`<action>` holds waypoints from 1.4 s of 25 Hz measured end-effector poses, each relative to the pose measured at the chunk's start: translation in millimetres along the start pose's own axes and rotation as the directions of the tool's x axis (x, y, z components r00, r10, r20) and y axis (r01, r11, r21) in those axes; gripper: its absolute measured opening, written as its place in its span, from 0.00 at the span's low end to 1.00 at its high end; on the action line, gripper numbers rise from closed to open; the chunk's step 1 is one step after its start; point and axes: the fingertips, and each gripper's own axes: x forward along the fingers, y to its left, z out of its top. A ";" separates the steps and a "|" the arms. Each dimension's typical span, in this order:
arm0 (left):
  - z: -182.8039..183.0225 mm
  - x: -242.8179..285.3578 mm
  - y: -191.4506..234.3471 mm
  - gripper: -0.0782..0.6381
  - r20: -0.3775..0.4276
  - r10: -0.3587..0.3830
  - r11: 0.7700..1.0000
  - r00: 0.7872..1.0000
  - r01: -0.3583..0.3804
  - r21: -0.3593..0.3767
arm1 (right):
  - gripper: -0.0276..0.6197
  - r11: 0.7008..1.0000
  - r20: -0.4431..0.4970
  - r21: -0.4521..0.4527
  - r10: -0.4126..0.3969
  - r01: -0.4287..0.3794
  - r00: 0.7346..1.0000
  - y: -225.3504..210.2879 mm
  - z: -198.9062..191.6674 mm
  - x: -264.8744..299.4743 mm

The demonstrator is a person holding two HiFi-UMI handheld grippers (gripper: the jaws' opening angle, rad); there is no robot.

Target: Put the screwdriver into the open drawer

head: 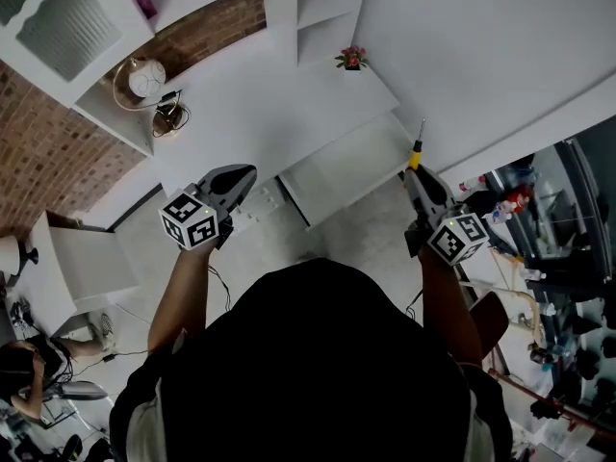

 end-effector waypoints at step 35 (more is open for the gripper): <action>-0.3 -36.4 20.6 0.13 0.024 0.004 1.000 1.000 -0.004 -0.007 | 0.17 1.000 -0.006 -0.014 -0.013 0.013 1.000 27.3 -4.1 12.9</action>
